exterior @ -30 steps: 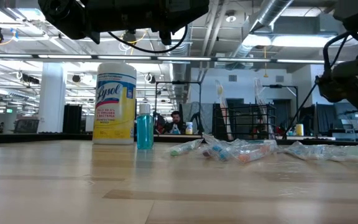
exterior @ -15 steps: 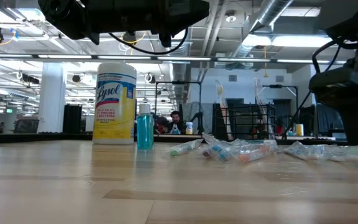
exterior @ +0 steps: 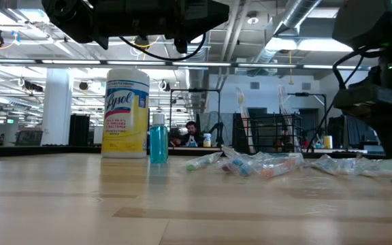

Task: Pick & Place toothbrushing station
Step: Put the right green toothbrush into the black wire organizer

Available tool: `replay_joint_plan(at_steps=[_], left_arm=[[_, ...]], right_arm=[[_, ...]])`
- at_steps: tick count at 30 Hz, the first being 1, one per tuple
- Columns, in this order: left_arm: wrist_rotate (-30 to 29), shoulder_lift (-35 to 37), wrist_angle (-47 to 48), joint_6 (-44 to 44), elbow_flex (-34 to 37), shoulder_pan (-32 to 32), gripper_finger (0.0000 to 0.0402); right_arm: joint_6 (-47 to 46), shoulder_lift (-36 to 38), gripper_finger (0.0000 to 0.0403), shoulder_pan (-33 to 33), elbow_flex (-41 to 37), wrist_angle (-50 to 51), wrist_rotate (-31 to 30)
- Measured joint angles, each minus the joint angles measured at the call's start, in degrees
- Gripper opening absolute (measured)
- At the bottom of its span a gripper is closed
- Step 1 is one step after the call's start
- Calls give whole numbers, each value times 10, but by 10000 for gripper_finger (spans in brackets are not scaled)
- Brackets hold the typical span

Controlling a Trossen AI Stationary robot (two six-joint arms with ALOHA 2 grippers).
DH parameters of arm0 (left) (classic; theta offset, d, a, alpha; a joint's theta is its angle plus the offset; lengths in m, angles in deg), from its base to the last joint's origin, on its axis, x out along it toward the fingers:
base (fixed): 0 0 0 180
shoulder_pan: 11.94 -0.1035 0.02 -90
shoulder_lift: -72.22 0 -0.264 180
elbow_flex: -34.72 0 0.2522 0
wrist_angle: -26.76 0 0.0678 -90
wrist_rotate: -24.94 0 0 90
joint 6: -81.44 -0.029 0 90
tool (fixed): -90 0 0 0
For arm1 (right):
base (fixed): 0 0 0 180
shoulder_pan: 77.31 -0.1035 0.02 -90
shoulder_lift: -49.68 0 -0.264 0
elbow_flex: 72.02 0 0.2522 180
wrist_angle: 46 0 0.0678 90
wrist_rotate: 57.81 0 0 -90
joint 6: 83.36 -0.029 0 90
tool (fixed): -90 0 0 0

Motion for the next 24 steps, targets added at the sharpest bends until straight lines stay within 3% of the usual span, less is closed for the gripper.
replay_joint_plan(at_steps=[8,19,24], left_arm=[[0,0,1,0,0,0,82],[0,0,2,0,0,0,82],[11,0,21,0,0,0,82]], right_arm=[[54,-5,9,0,33,36,-6],[89,13,2,0,44,82,-35],[147,13,1,1,89,117,-46]])
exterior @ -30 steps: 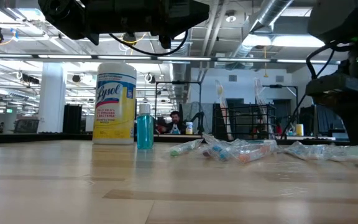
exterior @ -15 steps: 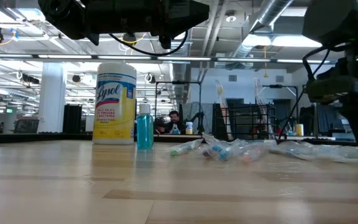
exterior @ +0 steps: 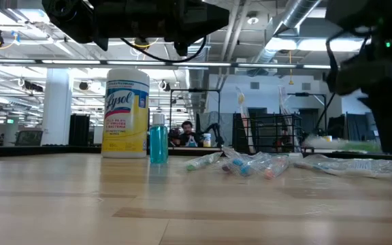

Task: Pick & Place toothbrushing station
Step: Put the right green toothbrush into the black wire organizer

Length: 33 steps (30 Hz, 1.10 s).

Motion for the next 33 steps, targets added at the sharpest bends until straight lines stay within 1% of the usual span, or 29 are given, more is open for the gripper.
replay_joint_plan(at_steps=[5,7,11,15,20,26,28,33], left_arm=[[1,0,17,0,0,0,82],[3,0,18,0,0,0,82],[28,0,20,0,0,0,82],[32,0,30,0,0,0,82],[31,0,39,0,0,0,82],[31,0,40,0,0,0,82],[31,0,41,0,0,-4,82],[31,0,46,4,0,-12,82]], right_arm=[[61,1,1,0,82,101,-27],[89,1,1,0,115,125,-46],[162,-1,0,4,165,146,-81],[230,-1,0,15,196,147,-111],[305,-8,0,34,215,147,-112],[402,-47,0,52,247,153,-91],[436,-65,0,58,267,153,-83],[510,-112,0,65,335,195,-80]])
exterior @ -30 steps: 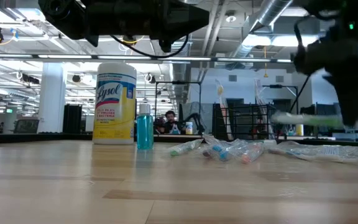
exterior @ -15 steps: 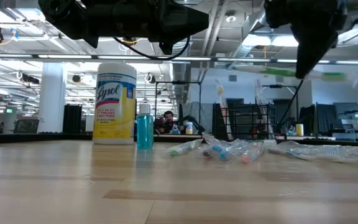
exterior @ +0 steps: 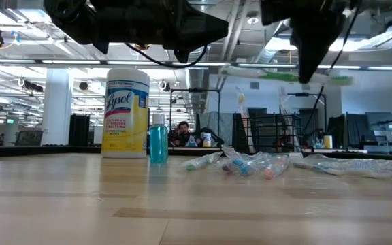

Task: Pick & Place toothbrushing station
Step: Put the right green toothbrush into the black wire organizer

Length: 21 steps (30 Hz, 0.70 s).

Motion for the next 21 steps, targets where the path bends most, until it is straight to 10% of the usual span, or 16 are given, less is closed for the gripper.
replay_joint_plan(at_steps=[21], left_arm=[[64,0,36,104,0,-19,82]], right_arm=[[181,-186,0,-11,270,210,-70]])
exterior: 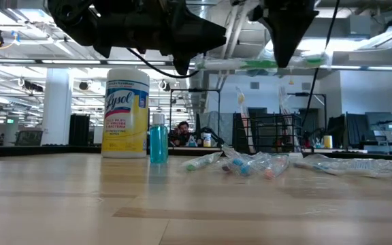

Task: Pick & Place toothbrushing station
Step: Put the right green toothbrush into the black wire organizer

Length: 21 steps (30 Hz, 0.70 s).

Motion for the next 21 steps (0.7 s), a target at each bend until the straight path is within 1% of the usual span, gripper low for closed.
replay_joint_plan(at_steps=[4,8,9,13,21], left_arm=[[11,0,23,18,0,-5,82],[12,0,41,29,0,-6,82],[17,0,44,37,0,-6,82],[68,0,45,68,0,-12,82],[112,0,54,150,0,-50,82]], right_arm=[[21,-29,0,-8,52,22,-28],[54,-32,0,-18,79,21,-46],[56,-32,0,-18,80,20,-50],[58,-33,0,-17,79,20,-53],[71,-33,0,-18,79,20,-61]])
